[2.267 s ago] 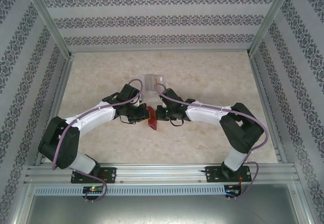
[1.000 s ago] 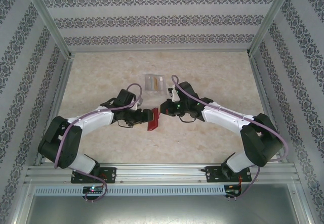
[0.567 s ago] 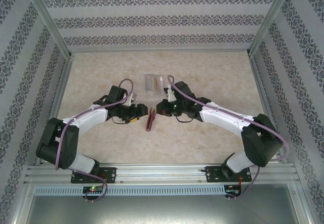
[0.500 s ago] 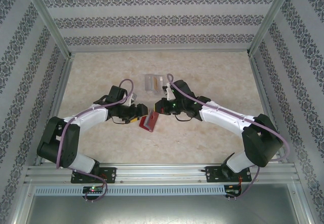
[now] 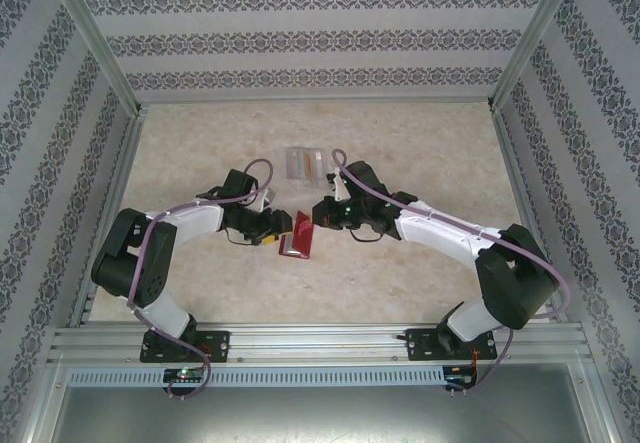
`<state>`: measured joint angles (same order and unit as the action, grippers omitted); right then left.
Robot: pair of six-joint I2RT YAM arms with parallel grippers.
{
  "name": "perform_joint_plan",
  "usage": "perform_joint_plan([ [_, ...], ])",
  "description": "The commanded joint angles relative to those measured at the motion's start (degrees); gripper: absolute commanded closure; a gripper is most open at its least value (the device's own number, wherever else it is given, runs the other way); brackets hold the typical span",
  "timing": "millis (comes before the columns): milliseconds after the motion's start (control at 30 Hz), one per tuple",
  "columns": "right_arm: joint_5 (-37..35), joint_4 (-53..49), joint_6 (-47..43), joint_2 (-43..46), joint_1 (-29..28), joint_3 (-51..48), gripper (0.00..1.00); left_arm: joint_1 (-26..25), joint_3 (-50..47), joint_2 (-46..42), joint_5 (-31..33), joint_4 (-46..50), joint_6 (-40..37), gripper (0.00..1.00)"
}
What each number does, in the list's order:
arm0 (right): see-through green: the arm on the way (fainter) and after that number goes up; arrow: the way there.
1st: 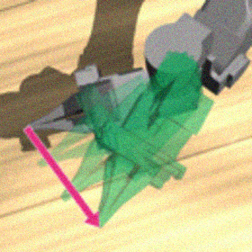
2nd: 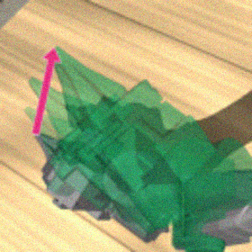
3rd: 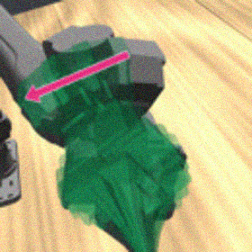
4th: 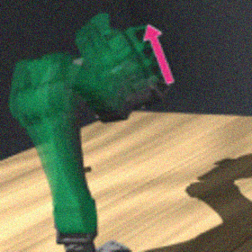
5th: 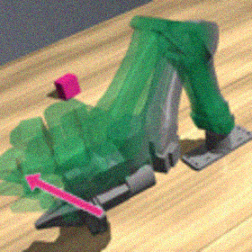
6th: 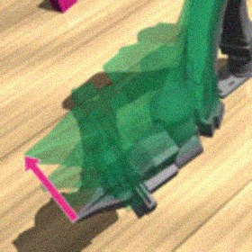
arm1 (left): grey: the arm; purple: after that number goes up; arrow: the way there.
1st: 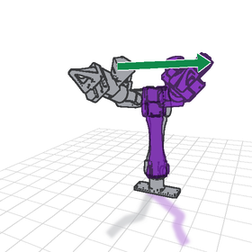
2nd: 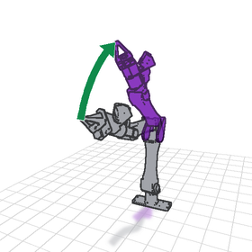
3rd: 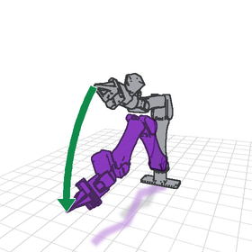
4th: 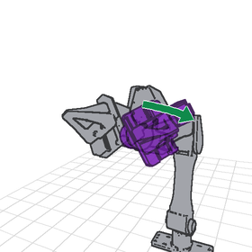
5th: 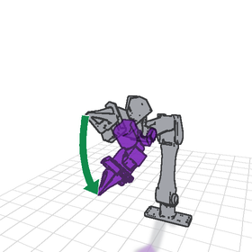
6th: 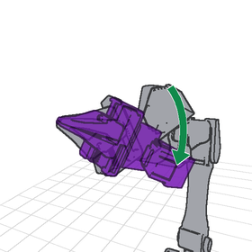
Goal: Put the credit cards into the card holder
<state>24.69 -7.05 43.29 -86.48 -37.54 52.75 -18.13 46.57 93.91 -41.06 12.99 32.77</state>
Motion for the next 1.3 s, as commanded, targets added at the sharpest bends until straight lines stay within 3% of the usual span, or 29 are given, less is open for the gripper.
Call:
perform_joint_plan([
  [0,-1.2,-0.9,-1.5,2.0,2.4,-3.2,1.0,0.7,-1.6,-1.3,1.4,-1.3,-0.7,0.37],
  [367,-1.3,-0.8,-3.9,5.1,10.3,-11.8,1.0,0.7,-4.1,-3.5,1.4,-4.2,1.1,0.33],
  [467,-2.2,-1.1,-5.1,4.8,11.8,-13.1,1.0,0.7,-4.8,-3.3,0.5,-5.9,1.9,0.23],
  [733,-4.7,2.0,-4.8,2.0,15.0,-17.0,1.0,0.7,-4.3,-2.1,0.9,-5.6,2.2,0.26],
  [867,-4.9,2.4,-5.1,-0.2,15.0,-16.4,1.0,0.2,-5.7,-1.2,-1.8,-10.6,4.5,0.3],
  [1000,-3.8,4.0,-4.4,-2.1,14.9,-15.8,1.0,-1.9,-4.5,1.6,-2.4,-11.5,2.0,0.47],
  [1100,-3.4,4.3,-4.3,-3.3,14.9,-15.5,1.0,-1.9,-3.9,3.7,-2.6,-11.9,1.5,0.68],
  [1267,-3.0,5.4,-4.2,-4.3,14.9,-15.4,1.0,-2.0,-4.1,3.8,-4.8,-15.6,3.2,0.89],
])
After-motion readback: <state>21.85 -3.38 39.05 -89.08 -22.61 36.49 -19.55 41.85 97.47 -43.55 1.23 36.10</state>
